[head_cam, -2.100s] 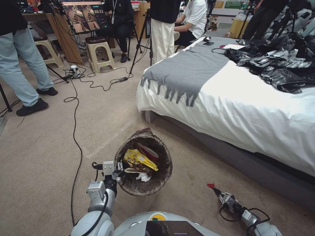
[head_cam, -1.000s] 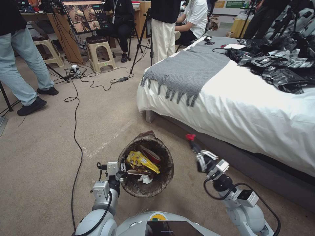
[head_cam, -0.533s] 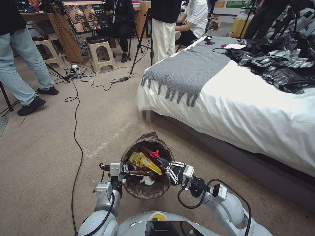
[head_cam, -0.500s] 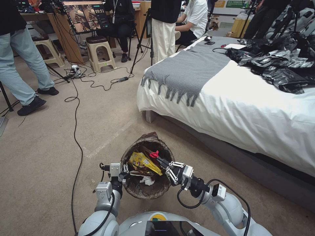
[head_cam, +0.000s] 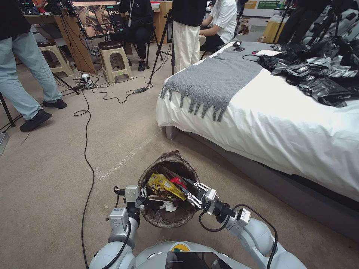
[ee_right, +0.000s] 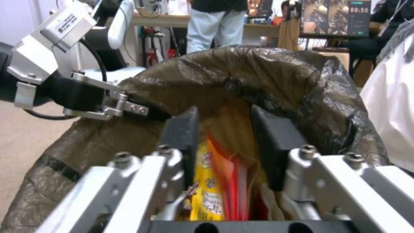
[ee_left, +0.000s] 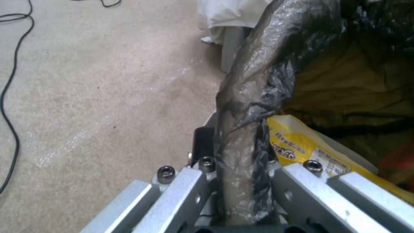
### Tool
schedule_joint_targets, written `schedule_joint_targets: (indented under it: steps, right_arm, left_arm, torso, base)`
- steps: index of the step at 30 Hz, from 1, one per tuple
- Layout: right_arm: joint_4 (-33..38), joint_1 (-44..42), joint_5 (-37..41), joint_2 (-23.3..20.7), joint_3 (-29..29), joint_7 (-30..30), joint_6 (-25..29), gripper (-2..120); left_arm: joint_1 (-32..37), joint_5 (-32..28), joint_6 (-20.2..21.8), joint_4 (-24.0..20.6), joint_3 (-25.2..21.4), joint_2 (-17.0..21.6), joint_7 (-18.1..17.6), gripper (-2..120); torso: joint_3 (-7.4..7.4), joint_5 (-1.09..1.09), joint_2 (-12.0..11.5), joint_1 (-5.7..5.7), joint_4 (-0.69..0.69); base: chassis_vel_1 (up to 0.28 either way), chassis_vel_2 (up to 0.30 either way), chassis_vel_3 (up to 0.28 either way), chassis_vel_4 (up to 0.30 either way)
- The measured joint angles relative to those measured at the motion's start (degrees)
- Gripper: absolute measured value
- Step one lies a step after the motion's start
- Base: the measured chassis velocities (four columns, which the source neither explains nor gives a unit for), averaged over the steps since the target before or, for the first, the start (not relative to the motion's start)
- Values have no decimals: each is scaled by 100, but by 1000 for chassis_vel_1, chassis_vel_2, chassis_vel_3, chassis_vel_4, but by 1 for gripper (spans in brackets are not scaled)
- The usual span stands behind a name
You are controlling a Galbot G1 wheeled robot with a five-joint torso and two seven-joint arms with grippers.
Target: Pick up the trash bin, then pick up the garbage from the floor and place it into the trash bin.
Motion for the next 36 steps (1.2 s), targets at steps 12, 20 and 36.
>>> schedule_joint_targets:
  steps: [12,20,36]
  right_arm:
    - [11,-17,-57,32,55,26,17,80]
    - [36,-33,-70,31,82,28,23,99]
    - [1076,-452,-307,506,485,637,375,100]
  left_arm:
    - [-14,-5,-9,5,0,-12,2,0]
    - [-17,-8,-9,5,-11,-8,2,0]
    - [-20,-28,-25,11,-71,1,5,0]
  torso:
    - [0,0,0,0,0]
    - [0,0,0,0,0]
    - [0,0,1,0,0]
  base:
    - [0,0,0,0]
    - [0,0,0,0]
    - [0,0,0,0]
